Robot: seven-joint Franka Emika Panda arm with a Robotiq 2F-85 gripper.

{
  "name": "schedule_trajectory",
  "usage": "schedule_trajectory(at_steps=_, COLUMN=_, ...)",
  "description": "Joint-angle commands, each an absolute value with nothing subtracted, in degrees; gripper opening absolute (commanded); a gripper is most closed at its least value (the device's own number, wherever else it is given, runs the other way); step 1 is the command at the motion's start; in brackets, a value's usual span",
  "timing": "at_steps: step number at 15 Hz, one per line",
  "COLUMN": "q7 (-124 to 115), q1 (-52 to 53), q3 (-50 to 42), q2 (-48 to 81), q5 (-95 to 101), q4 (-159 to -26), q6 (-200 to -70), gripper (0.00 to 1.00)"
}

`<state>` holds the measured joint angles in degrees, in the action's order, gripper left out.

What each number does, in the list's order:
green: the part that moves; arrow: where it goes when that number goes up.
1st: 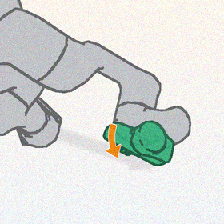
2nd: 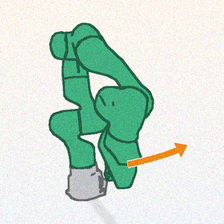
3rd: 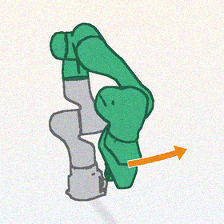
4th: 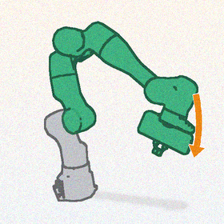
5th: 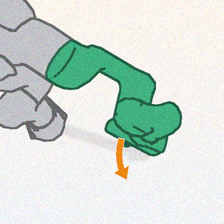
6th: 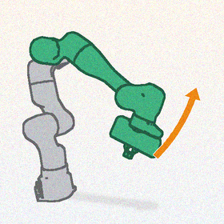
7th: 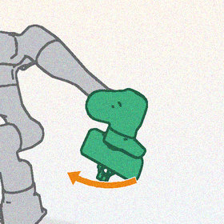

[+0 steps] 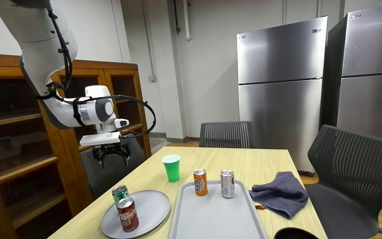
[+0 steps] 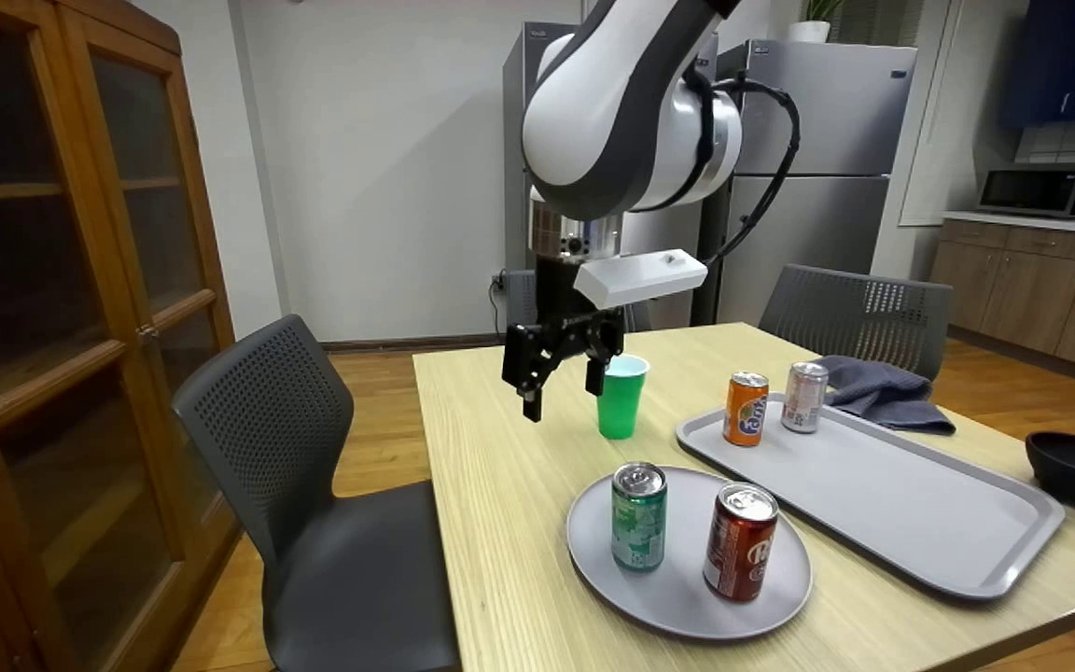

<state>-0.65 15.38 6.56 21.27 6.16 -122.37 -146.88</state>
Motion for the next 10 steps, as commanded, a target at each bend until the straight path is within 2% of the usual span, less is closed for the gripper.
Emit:
schedule_trajectory(at_steps=1, q7=-3.58, q1=15.99, q3=6.23, q2=19.58, q5=8.91, q4=-125.32, q6=-146.61, gripper=1.0)
schedule_trajectory(at_steps=10, q7=-7.17, q1=15.79, q3=4.94, q2=20.76, q5=10.8, q4=-129.21, q6=-147.49, gripper=1.0)
